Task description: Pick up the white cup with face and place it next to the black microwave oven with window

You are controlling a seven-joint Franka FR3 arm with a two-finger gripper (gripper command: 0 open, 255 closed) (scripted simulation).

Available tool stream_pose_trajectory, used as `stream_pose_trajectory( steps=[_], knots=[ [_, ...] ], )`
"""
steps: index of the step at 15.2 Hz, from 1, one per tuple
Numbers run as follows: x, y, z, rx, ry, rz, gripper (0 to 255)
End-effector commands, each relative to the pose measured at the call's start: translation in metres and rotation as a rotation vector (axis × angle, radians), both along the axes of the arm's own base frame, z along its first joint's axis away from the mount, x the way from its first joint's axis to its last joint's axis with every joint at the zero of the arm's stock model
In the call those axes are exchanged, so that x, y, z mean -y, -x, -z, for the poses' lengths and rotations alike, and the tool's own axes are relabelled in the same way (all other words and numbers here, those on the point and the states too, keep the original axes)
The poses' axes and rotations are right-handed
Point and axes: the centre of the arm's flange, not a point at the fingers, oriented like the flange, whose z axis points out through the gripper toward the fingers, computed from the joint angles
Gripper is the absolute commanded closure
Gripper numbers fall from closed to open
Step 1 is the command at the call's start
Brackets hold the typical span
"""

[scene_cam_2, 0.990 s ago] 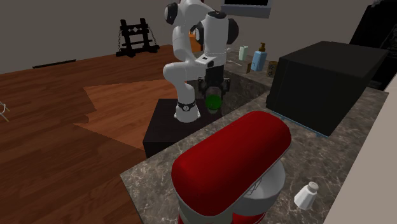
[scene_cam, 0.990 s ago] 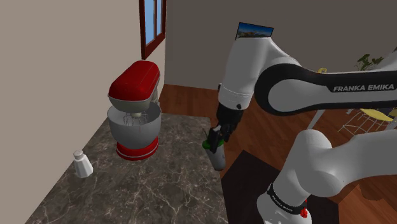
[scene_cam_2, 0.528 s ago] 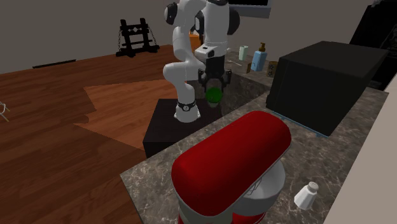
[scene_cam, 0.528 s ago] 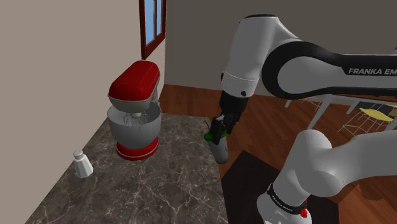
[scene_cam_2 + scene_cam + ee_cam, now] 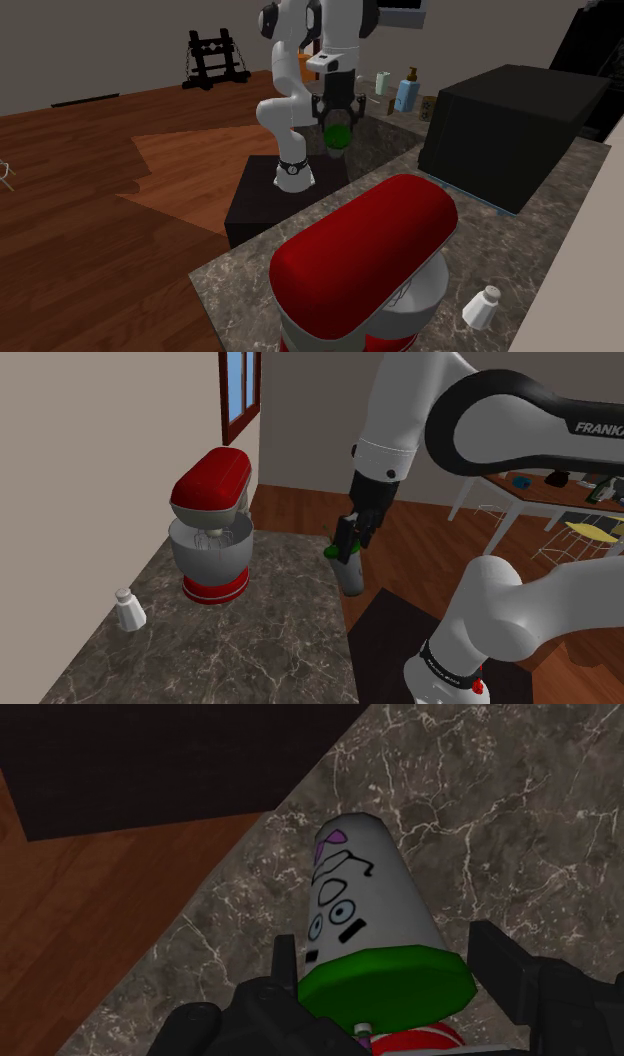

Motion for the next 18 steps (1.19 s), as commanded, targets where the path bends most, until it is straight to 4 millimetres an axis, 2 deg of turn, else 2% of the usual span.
stream_pose_trajectory(
  steps=[1,18],
  knots=[
    [0.000,0.000,-0.012,0.000,0.000,0.000,255],
    [0.000,0.000,-0.102,0.000,0.000,0.000,255]
  ],
)
